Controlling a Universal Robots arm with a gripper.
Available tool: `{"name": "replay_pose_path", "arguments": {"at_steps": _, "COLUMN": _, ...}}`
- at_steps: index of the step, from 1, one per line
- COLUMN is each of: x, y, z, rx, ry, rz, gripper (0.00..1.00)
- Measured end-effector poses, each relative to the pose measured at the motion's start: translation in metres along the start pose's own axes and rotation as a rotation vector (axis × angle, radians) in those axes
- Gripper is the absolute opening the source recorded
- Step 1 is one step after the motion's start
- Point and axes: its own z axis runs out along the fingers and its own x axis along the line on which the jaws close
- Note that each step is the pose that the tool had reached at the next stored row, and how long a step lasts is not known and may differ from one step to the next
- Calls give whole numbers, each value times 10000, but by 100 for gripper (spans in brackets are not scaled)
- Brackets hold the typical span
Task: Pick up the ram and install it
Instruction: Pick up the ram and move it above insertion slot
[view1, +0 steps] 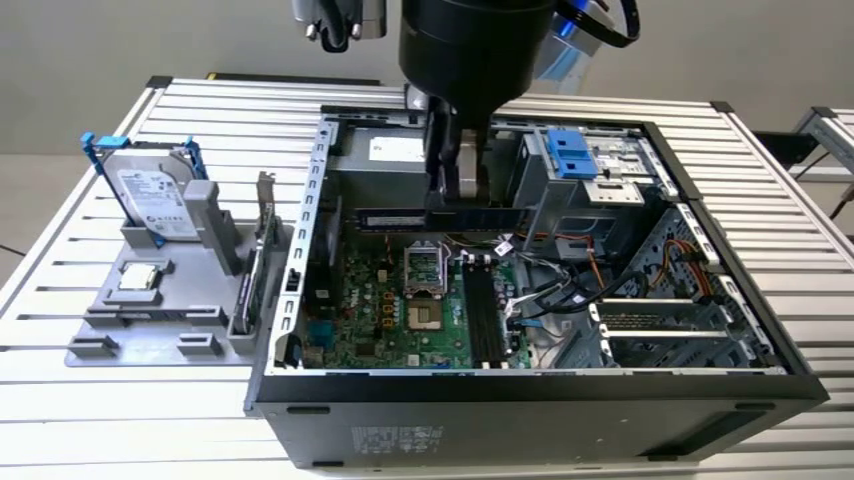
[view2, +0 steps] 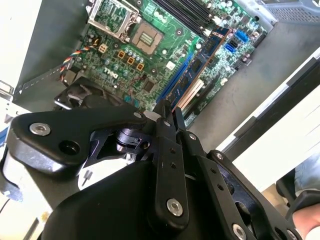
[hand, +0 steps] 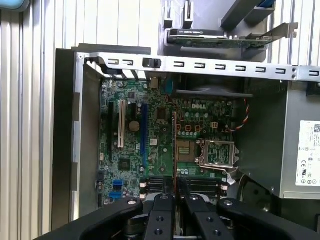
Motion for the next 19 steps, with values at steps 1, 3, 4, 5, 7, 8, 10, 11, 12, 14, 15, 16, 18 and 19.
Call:
{"name": "replay_pose_path", "arguments": {"at_steps": 1, "x": 0, "y": -8, "z": 0, "rx": 0, "ry": 0, "rz": 1, "gripper": 0}}
{"name": "replay_pose_path", "arguments": {"at_steps": 3, "x": 1, "y": -23, "z": 2, "rx": 0, "ry": 0, "rz": 0, "gripper": 0}}
{"name": "replay_pose_path", "arguments": {"at_steps": 4, "x": 1, "y": -31, "z": 2, "rx": 0, "ry": 0, "rz": 0, "gripper": 0}}
{"name": "replay_pose_path", "arguments": {"at_steps": 5, "x": 1, "y": -38, "z": 2, "rx": 0, "ry": 0, "rz": 1, "gripper": 0}}
{"name": "replay_pose_path", "arguments": {"at_steps": 7, "x": 1, "y": -52, "z": 3, "rx": 0, "ry": 1, "rz": 0, "gripper": 0}}
{"name": "replay_pose_path", "arguments": {"at_steps": 8, "x": 2, "y": -59, "z": 4, "rx": 0, "ry": 0, "rz": 0, "gripper": 0}}
{"name": "replay_pose_path", "arguments": {"at_steps": 10, "x": 2, "y": -73, "z": 4, "rx": 0, "ry": 0, "rz": 0, "gripper": 0}}
{"name": "replay_pose_path", "arguments": {"at_steps": 11, "x": 2, "y": -79, "z": 4, "rx": 0, "ry": 0, "rz": 0, "gripper": 0}}
{"name": "replay_pose_path", "arguments": {"at_steps": 12, "x": 3, "y": -84, "z": 4, "rx": 0, "ry": 1, "rz": 0, "gripper": 0}}
{"name": "replay_pose_path", "arguments": {"at_steps": 14, "x": 3, "y": -91, "z": 4, "rx": 0, "ry": 0, "rz": 1, "gripper": 0}}
{"name": "replay_pose_path", "arguments": {"at_steps": 15, "x": 3, "y": -95, "z": 4, "rx": 0, "ry": 1, "rz": 1, "gripper": 0}}
{"name": "replay_pose_path", "arguments": {"at_steps": 16, "x": 3, "y": -99, "z": 4, "rx": 0, "ry": 0, "rz": 1, "gripper": 0}}
{"name": "replay_pose_path", "arguments": {"at_steps": 18, "x": 3, "y": -106, "z": 4, "rx": 0, "ry": 0, "rz": 1, "gripper": 0}}
{"name": "replay_pose_path", "arguments": {"at_steps": 19, "x": 3, "y": -108, "z": 4, "rx": 0, "ry": 0, "rz": 0, "gripper": 0}}
